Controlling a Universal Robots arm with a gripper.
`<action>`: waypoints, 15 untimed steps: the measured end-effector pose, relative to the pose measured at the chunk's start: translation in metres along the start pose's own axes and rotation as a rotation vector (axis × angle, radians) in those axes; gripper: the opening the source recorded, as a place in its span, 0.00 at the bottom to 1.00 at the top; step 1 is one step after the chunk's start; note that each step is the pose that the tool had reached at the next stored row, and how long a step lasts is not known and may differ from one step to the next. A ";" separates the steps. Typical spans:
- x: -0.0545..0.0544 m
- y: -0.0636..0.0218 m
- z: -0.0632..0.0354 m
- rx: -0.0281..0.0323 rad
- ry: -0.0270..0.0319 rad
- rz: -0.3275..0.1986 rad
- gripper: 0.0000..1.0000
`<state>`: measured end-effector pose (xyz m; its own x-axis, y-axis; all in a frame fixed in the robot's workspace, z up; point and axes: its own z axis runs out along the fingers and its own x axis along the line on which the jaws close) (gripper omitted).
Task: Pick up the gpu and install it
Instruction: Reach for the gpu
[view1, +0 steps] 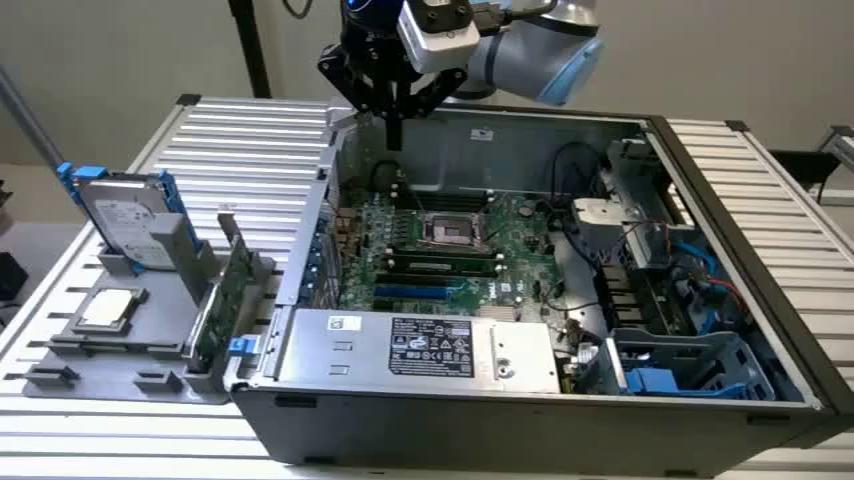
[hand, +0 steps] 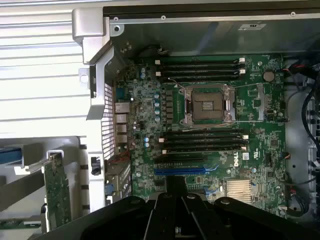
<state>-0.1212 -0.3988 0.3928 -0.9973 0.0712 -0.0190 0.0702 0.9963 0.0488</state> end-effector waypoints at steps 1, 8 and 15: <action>0.000 0.0000 0.0000 0.0000 0.0000 0.000 0.11; 0.000 0.0000 0.0000 0.0000 0.0000 0.000 0.11; 0.001 -0.0004 -0.0004 0.0006 0.0004 0.000 0.11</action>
<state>-0.1221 -0.3991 0.3932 -0.9973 0.0713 -0.0186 0.0703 0.9964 0.0482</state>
